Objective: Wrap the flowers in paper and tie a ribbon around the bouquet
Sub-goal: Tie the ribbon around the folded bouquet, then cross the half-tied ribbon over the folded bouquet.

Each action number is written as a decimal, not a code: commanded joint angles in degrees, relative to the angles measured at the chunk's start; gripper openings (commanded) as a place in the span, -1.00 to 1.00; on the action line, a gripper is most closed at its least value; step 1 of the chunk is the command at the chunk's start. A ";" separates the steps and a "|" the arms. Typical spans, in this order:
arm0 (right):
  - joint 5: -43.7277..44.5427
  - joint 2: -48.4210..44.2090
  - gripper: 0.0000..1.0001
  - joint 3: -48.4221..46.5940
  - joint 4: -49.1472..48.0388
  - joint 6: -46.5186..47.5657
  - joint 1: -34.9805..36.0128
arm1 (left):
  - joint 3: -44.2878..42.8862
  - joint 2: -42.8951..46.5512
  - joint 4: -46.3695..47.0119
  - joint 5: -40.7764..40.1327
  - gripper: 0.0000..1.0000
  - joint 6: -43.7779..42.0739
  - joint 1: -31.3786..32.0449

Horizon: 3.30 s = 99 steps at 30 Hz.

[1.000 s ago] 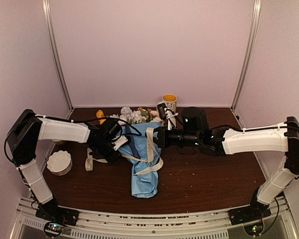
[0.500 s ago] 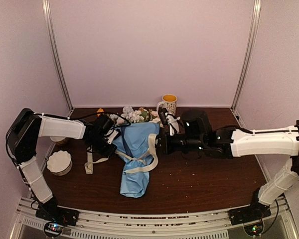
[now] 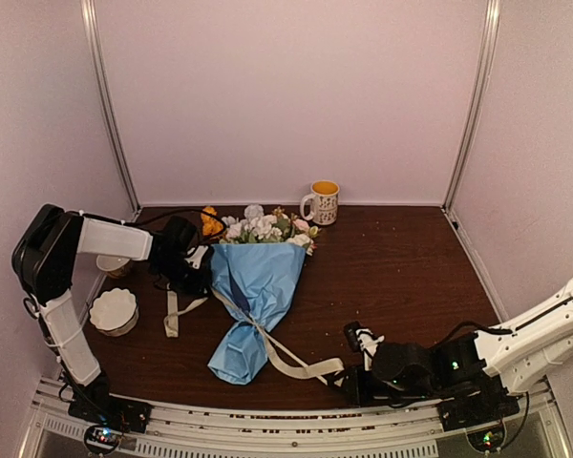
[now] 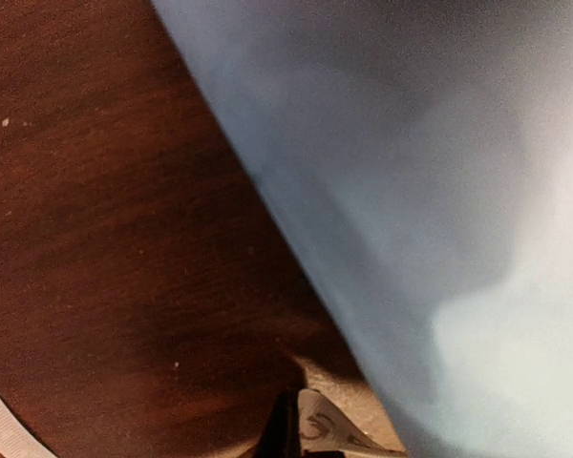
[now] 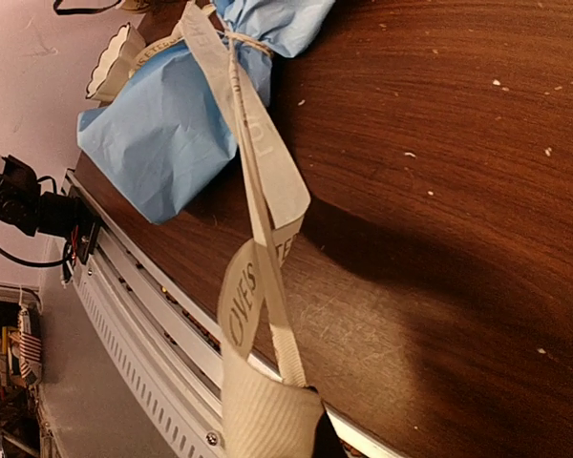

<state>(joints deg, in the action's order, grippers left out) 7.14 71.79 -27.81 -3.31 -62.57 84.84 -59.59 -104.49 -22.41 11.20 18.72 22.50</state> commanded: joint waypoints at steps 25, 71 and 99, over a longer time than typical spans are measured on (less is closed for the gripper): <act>-7.59 -1.60 -0.44 -3.36 13.81 4.93 -44.96 | 20.92 32.32 9.18 -8.16 -1.00 0.40 29.65; -22.29 33.64 -0.28 -29.88 -29.99 23.01 -21.76 | 17.54 31.60 28.12 10.54 -1.00 0.08 23.70; -23.21 36.76 -1.00 -29.05 -36.51 20.75 -24.10 | 19.03 33.54 28.33 10.19 -1.00 1.54 22.91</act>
<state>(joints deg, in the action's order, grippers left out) -15.59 108.68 -57.14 -35.77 -41.12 61.67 -41.23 -72.55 3.40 20.86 19.88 46.04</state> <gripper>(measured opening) 0.003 0.008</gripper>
